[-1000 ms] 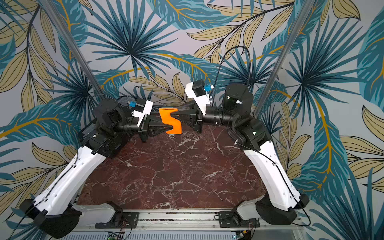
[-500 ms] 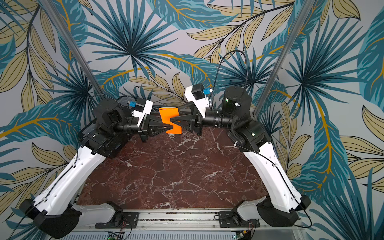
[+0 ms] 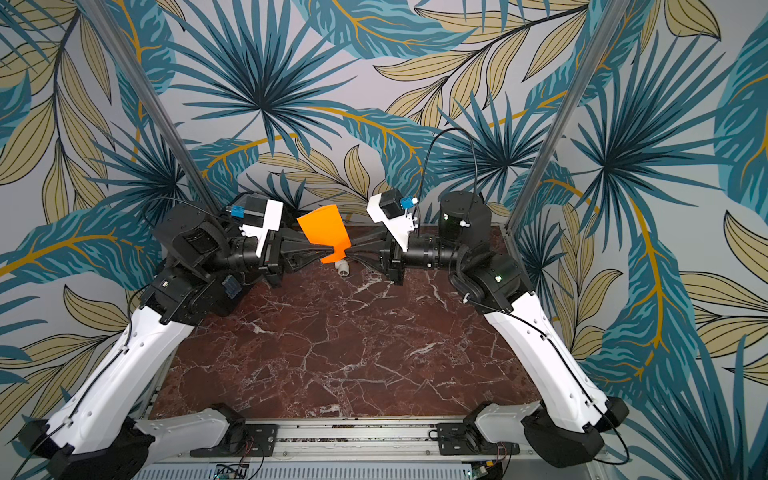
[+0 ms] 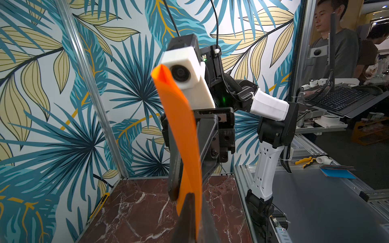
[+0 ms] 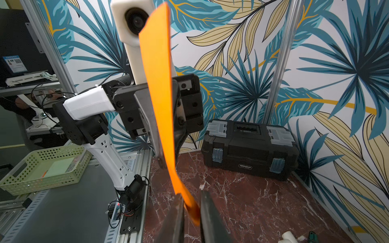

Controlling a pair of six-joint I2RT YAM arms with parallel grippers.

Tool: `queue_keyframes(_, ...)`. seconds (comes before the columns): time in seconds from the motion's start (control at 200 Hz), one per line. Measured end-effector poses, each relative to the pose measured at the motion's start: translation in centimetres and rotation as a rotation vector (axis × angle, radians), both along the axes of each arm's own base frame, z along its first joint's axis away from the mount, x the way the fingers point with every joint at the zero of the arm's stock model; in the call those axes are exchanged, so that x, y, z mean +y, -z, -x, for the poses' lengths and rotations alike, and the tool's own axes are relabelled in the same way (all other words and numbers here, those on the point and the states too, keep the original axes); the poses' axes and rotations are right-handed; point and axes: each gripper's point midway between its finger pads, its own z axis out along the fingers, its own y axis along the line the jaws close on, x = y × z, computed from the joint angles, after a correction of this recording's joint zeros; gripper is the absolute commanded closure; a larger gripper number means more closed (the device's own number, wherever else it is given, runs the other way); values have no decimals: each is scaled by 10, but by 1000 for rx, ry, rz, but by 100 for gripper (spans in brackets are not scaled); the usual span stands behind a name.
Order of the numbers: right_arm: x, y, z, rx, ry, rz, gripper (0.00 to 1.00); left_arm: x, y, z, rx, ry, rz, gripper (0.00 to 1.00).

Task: Fold the square paper along the opposite sides
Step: Smooth out the paper.

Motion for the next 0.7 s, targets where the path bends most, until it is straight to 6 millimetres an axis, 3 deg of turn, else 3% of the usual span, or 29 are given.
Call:
queue_keyframes(0.09, 0, -2, 2, -6, -8, -4, 73, 0, 0, 0, 0, -1, 1, 100)
queue_keyframes(0.22, 1, -4, 6, -13, -31, -11, 74, -1, 1, -2, 2, -2, -1, 100)
queue_keyframes(0.27, 1, -4, 7, -16, -40, -13, 80, -1, 1, -3, 5, -3, -2, 100)
queue_keyframes(0.371, 1, -5, 10, -20, -57, -15, 100, -2, 3, -5, 11, -5, -5, 100)
queue_keyframes(0.556, 2, -5, 11, -25, -65, -13, 100, -3, 3, -8, 12, -14, -4, 100)
queue_keyframes(0.621, 2, -4, 11, -27, -64, -12, 82, -2, 3, -8, 12, -19, -4, 100)
queue_keyframes(0.696, 2, -3, 11, -30, -65, -9, 81, -2, 3, -9, 12, -25, -2, 100)
